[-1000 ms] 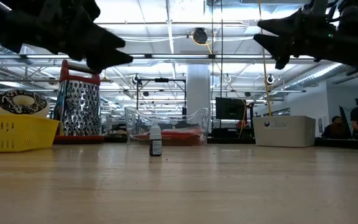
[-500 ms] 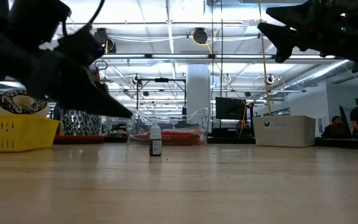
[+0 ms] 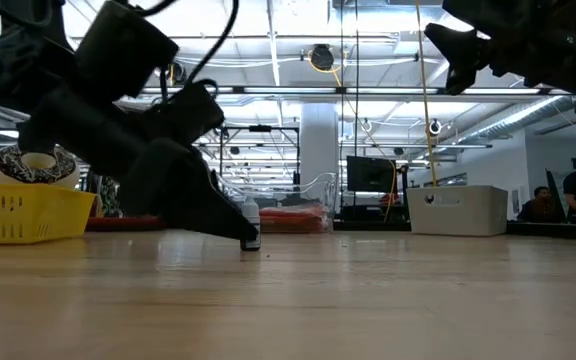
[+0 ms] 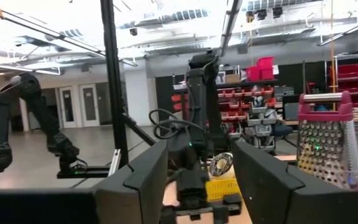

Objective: Pick & Place Food Item
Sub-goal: Put the black food coloring bottle into the white bin

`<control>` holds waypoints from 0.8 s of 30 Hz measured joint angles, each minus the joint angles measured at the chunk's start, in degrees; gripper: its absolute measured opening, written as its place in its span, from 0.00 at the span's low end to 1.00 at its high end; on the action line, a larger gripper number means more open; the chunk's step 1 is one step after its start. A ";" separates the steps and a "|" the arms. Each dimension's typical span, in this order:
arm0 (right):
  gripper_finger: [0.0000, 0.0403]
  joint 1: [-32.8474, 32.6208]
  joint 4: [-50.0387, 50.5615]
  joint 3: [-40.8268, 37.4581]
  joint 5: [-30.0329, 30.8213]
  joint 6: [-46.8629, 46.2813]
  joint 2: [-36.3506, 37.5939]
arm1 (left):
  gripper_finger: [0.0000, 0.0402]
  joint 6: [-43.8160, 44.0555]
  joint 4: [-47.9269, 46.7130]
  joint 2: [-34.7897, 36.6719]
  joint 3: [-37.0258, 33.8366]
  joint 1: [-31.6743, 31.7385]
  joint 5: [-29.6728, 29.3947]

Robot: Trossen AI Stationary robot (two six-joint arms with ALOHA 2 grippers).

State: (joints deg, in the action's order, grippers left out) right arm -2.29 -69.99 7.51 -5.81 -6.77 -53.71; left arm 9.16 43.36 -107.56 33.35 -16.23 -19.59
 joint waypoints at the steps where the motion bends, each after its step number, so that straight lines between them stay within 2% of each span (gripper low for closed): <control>1: 0.42 -0.25 -0.01 0.00 0.01 0.00 0.00 | 0.68 0.61 -0.17 -0.41 0.26 0.25 -0.02; 10: 0.40 -0.98 0.36 0.00 0.02 0.01 0.02 | 0.67 2.63 -1.06 -1.93 0.78 0.87 0.24; 19: 0.40 -0.96 2.18 0.02 0.52 0.01 0.01 | 0.43 1.98 0.00 -1.97 0.73 0.89 0.16; 24: 0.40 -1.92 4.00 0.02 6.03 0.13 0.00 | 0.35 1.42 1.33 -1.99 0.73 1.15 -0.10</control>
State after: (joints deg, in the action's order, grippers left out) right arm -4.21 -65.99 7.53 0.22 -6.64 -53.71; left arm 10.58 44.69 -109.56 34.07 -15.07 -19.69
